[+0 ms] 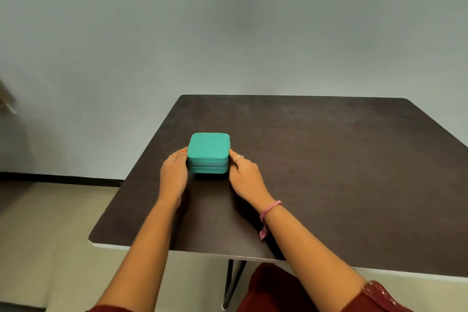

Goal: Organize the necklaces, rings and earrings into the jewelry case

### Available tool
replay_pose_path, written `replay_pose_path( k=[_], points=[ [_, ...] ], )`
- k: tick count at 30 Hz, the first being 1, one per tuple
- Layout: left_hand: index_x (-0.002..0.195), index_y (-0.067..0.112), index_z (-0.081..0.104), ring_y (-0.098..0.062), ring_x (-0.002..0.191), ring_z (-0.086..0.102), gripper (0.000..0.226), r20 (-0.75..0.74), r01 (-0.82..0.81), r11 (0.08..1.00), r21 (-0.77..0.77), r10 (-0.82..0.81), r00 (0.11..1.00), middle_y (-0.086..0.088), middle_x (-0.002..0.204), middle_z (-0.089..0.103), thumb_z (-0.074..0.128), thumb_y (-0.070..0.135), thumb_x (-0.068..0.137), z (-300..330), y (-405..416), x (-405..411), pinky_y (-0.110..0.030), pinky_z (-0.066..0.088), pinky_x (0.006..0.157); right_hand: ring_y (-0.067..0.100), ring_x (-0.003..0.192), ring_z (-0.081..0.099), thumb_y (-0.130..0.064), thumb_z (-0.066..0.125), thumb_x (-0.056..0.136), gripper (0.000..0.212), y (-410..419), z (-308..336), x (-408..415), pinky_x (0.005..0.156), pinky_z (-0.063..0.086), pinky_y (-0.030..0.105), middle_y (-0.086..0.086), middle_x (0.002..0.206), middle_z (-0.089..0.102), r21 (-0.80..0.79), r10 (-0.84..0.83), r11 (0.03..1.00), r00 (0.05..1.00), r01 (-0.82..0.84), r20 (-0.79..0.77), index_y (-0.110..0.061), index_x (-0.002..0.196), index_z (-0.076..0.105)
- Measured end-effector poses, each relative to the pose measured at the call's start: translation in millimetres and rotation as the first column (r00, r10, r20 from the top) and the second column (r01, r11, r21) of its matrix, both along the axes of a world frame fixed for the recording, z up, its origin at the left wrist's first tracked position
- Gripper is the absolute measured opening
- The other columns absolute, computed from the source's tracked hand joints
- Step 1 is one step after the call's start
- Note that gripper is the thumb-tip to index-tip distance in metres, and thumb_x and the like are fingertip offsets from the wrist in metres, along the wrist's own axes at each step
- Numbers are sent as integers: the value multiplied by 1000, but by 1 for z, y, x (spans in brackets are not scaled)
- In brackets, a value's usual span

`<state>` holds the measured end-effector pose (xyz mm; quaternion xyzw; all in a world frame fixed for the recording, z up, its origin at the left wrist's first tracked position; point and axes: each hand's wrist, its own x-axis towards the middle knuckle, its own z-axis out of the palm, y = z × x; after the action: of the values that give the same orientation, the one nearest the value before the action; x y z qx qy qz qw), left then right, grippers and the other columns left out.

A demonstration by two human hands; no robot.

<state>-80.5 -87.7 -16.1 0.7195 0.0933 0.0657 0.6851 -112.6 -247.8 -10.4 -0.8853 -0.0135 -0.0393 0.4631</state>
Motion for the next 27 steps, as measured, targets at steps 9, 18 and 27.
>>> replay_pose_path(
  k=[9,18,27],
  points=[
    [123,17,61,-17,111,55,34,-26,-105,993,60,107,994,-1,121,61,38,20,98,3,51,55,-40,45,101,32,127,44,5,34,89,61,55,8,59,103,33,29,15,143,46,-38,122,991,987,-127,-108,-10,148,29],
    [123,14,60,-15,105,53,33,-53,-102,993,60,105,993,1,113,58,36,21,100,-8,75,85,-31,44,93,33,145,14,2,36,88,65,86,-3,97,118,18,42,22,154,23,-124,169,974,973,-190,-160,-8,150,22],
    [128,11,55,-19,113,52,38,-49,-98,974,204,110,993,-8,128,57,31,26,102,-14,79,93,-34,44,95,31,146,9,6,37,88,68,84,-4,102,119,8,47,20,154,23,-150,214,960,965,-237,-155,-7,151,15]
  ],
)
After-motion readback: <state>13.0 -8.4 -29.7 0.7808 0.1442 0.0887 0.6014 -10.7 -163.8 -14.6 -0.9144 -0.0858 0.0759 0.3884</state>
